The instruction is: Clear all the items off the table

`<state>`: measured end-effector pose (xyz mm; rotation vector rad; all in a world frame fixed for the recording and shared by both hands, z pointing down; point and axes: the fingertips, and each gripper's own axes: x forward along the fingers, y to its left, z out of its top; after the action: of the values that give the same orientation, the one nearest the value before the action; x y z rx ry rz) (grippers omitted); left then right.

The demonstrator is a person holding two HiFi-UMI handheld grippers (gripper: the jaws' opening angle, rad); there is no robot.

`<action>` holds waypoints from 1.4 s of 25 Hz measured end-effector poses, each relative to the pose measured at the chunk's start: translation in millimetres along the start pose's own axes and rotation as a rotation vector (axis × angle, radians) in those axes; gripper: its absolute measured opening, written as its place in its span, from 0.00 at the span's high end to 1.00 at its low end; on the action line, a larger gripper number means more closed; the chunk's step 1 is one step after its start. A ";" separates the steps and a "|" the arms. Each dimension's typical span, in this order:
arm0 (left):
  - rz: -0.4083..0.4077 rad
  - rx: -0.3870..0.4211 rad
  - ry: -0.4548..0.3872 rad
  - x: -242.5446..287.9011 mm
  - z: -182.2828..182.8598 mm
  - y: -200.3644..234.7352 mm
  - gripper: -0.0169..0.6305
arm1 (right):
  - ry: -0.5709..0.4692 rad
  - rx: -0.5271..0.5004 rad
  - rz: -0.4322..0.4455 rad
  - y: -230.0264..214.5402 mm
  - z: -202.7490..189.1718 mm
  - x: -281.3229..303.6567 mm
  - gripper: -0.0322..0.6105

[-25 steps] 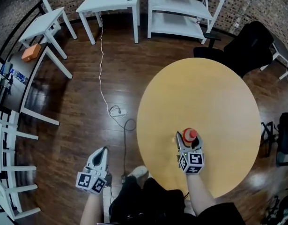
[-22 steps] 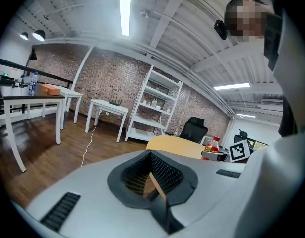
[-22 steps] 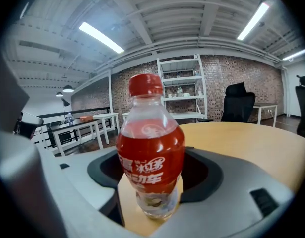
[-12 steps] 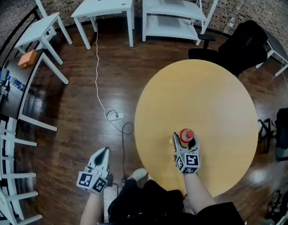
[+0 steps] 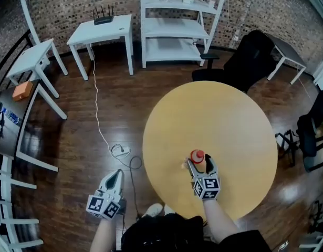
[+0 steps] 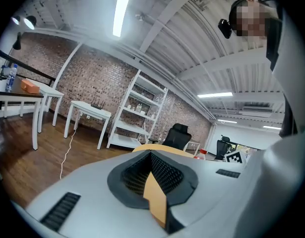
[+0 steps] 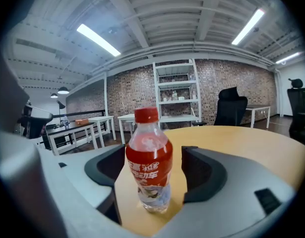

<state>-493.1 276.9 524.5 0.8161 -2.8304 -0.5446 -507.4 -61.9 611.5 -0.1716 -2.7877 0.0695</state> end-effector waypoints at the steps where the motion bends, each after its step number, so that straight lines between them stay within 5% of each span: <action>1: -0.021 0.004 -0.005 5.4 2.2 -1.6 0.99 | -0.014 -0.008 -0.015 -1.6 5.3 -7.3 0.38; 6: -0.175 0.019 -0.015 46.7 10.7 -30.6 0.99 | -0.107 -0.011 -0.153 -28.9 38.0 -63.7 0.38; 10: -0.346 0.028 -0.009 78.4 10.2 -72.9 0.99 | -0.198 0.050 -0.357 -60.6 52.5 -143.1 0.41; 11: -0.395 0.028 -0.005 84.9 10.8 -84.9 0.99 | -0.217 0.062 -0.417 -66.1 55.0 -167.3 0.51; 13: -0.475 0.028 0.000 94.6 11.6 -107.4 0.99 | -0.250 0.074 -0.514 -75.4 59.0 -210.0 0.89; 14: -0.502 0.028 0.001 98.0 10.3 -117.4 0.99 | -0.263 0.074 -0.549 -80.5 59.6 -227.5 0.95; 19: -0.561 0.034 0.001 111.4 3.1 -152.9 0.99 | -0.319 0.095 -0.671 -107.6 54.0 -289.4 0.95; 27: -0.552 0.070 -0.029 116.4 12.6 -167.2 0.99 | -0.368 0.097 -0.683 -116.4 58.6 -308.1 0.95; 31: -0.547 0.154 -0.005 107.5 7.7 -178.4 0.99 | -0.380 0.096 -0.663 -118.9 57.9 -308.9 0.95; 35: -0.568 0.086 -0.010 102.1 11.4 -178.4 0.99 | -0.379 0.099 -0.640 -117.2 56.4 -302.3 0.95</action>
<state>-495.2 85.0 449.9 1.6522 -2.6197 -0.4885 -257.7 -218.2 464.7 0.8348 -3.0489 0.0868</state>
